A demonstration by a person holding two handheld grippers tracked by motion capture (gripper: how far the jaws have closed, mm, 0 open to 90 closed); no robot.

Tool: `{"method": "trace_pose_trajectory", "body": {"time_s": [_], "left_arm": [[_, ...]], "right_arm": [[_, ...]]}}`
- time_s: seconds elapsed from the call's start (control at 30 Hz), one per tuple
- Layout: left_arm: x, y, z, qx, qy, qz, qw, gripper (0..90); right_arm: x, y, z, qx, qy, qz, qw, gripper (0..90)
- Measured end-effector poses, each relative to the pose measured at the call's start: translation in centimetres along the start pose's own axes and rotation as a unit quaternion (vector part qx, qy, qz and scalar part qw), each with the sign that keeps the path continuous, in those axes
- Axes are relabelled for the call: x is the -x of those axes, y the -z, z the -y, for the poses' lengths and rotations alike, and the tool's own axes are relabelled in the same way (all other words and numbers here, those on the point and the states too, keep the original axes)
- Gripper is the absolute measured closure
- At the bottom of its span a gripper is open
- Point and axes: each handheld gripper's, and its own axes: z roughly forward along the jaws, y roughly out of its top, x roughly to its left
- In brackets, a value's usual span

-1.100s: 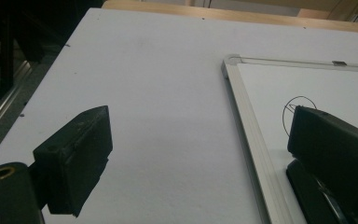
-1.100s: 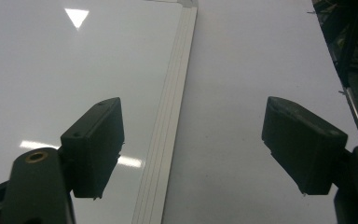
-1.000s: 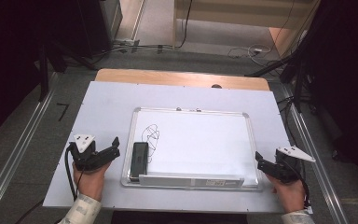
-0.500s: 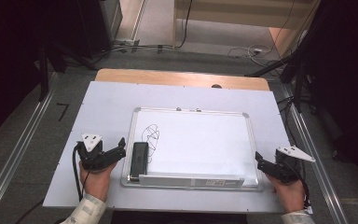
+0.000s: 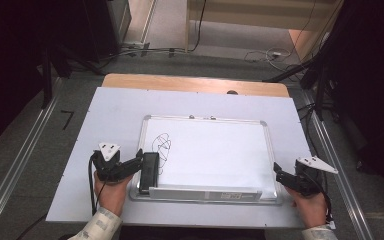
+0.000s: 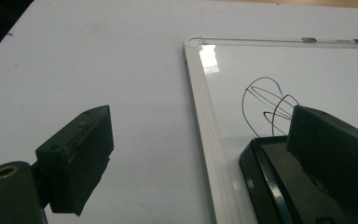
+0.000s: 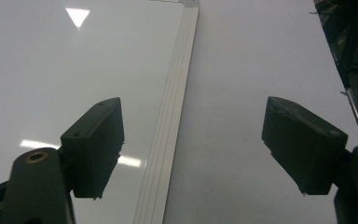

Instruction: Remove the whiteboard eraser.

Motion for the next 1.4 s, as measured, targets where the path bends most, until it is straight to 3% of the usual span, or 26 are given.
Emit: {"method": "trace_pose_trajectory", "body": {"time_s": [0.7,0.97,1.23,1.4], "left_arm": [[3.2,-1.3,0.6,-0.031,-0.021,0.032,0.9988,12.3],[4.2,-1.9,0.9,-0.048,-0.029,0.031,0.9979,13.1],[4.6,-2.1,1.2,-0.063,-0.042,0.036,0.9965,17.4],[4.7,-2.3,1.3,-0.086,-0.056,0.039,0.994,23.6]], "right_arm": [[0.0,0.0,0.0,0.0,-0.001,-0.001,1.0,19.6],[0.0,0.0,0.0,0.001,-0.001,-0.002,1.0,19.6],[0.0,0.1,0.0,0.001,-0.001,-0.002,1.0,19.6],[0.0,0.1,0.0,0.001,-0.001,-0.002,1.0,19.6]]}}
